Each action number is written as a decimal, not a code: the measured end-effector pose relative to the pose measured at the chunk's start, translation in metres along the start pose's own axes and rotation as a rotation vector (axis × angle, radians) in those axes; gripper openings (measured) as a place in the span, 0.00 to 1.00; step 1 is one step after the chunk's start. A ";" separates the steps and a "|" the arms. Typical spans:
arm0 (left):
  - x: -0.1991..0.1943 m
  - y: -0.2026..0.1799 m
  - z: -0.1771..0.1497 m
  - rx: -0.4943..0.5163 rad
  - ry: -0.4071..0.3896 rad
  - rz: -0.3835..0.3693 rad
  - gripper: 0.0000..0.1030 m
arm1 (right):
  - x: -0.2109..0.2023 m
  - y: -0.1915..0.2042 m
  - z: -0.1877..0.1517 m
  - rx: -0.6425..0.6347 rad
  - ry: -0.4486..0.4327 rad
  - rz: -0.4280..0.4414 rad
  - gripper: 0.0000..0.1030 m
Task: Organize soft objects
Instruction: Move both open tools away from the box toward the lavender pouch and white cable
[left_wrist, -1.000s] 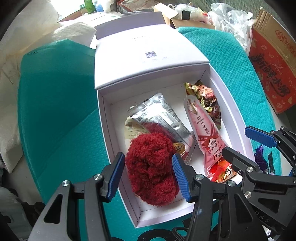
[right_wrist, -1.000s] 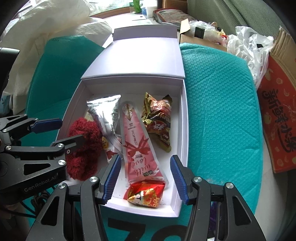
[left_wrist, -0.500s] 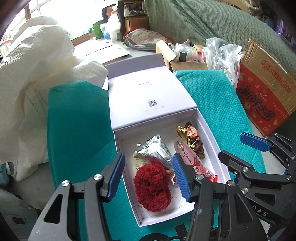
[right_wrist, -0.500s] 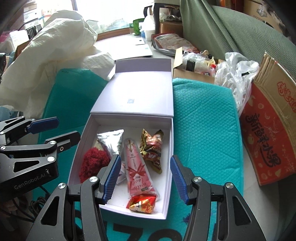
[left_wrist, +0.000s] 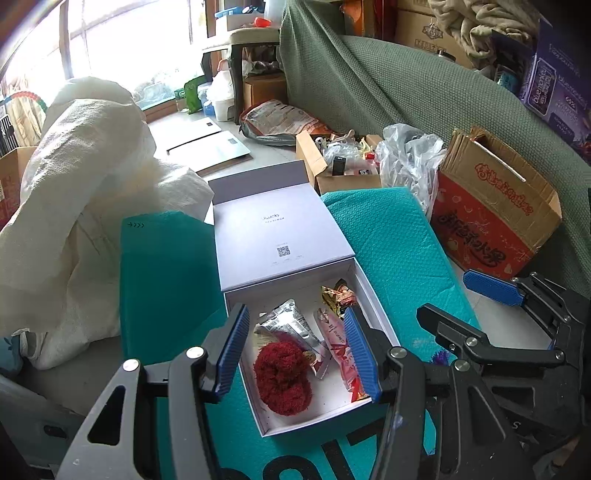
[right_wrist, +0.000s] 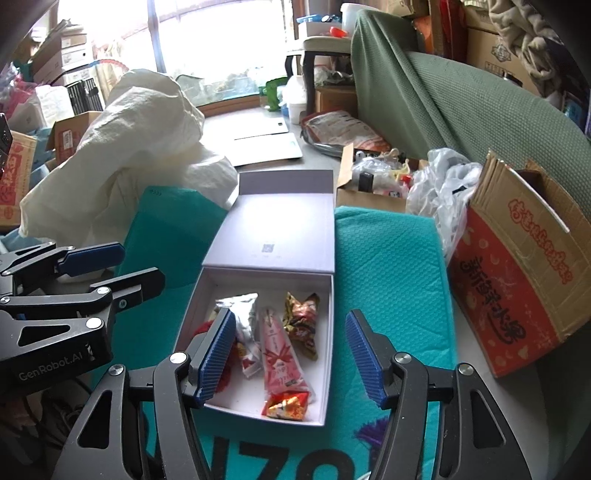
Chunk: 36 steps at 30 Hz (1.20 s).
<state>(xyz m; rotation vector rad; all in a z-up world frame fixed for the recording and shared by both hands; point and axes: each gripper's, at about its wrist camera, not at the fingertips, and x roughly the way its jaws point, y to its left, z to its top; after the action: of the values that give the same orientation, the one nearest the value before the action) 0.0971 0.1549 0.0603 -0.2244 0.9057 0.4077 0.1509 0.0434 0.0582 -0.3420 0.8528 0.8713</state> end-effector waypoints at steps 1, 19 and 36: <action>-0.004 -0.002 0.000 0.006 -0.003 -0.002 0.52 | -0.004 0.000 0.000 0.001 -0.006 -0.002 0.62; -0.032 -0.033 -0.011 0.083 -0.005 -0.090 0.52 | -0.060 -0.019 -0.026 0.032 -0.044 -0.062 0.68; -0.022 -0.083 -0.048 0.209 0.050 -0.240 0.52 | -0.075 -0.047 -0.095 0.172 0.027 -0.061 0.69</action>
<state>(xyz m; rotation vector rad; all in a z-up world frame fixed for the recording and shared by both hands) 0.0868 0.0574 0.0500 -0.1493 0.9513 0.0840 0.1126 -0.0800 0.0527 -0.2284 0.9309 0.7321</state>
